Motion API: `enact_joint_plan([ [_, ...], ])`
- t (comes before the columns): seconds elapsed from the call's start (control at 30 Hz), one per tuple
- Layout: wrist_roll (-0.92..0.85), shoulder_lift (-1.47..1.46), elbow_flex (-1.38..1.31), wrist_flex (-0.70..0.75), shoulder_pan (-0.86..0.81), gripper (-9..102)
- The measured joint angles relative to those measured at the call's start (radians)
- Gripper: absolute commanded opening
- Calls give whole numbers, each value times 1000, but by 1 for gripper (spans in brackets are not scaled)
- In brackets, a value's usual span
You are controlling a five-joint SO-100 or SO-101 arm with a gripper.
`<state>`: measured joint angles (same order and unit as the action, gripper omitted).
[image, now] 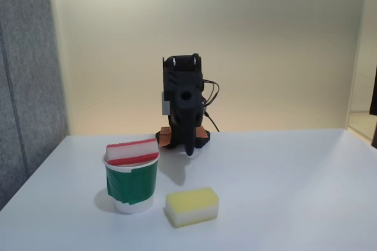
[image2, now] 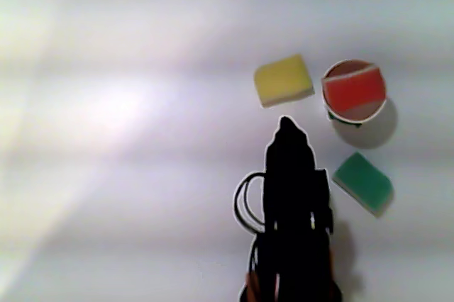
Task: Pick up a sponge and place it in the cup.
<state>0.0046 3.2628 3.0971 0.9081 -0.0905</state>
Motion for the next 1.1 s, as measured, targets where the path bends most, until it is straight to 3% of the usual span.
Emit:
enact_joint_plan([
  [0.37, -120, 0, 0, 368, -6, 0],
  [1.1, -95, 2, -3, 377, -29, 0],
])
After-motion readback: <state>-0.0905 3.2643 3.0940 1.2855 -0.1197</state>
